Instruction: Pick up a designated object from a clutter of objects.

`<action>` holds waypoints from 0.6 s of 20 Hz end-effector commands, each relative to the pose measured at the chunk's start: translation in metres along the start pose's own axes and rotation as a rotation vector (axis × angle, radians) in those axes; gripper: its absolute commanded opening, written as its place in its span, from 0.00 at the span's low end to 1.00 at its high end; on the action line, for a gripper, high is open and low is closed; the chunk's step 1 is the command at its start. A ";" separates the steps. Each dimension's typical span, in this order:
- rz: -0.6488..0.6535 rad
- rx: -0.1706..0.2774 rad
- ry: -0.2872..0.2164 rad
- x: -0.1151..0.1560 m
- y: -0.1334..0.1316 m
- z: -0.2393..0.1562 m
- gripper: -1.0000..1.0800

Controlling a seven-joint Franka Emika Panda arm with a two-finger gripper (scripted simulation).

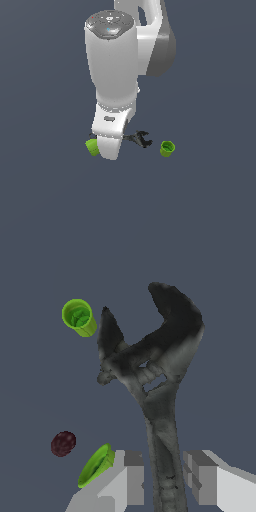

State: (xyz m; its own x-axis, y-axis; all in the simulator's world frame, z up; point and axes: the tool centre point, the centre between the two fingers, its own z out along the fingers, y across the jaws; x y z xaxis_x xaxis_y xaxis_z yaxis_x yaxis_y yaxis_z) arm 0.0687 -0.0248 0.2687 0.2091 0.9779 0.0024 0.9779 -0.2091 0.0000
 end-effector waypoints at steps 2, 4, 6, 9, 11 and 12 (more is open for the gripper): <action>0.001 0.000 -0.001 0.000 0.015 -0.024 0.00; 0.001 0.000 -0.001 0.000 0.022 -0.036 0.00; 0.001 0.000 -0.001 0.000 0.030 -0.047 0.00; 0.001 0.000 -0.001 0.000 0.041 -0.063 0.00; 0.002 0.000 -0.002 0.000 0.047 -0.073 0.00; 0.002 0.000 -0.002 0.000 0.050 -0.078 0.00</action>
State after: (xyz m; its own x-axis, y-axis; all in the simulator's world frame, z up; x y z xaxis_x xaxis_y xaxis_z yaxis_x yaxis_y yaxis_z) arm 0.1132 -0.0345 0.3391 0.2105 0.9776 0.0009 0.9776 -0.2105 -0.0001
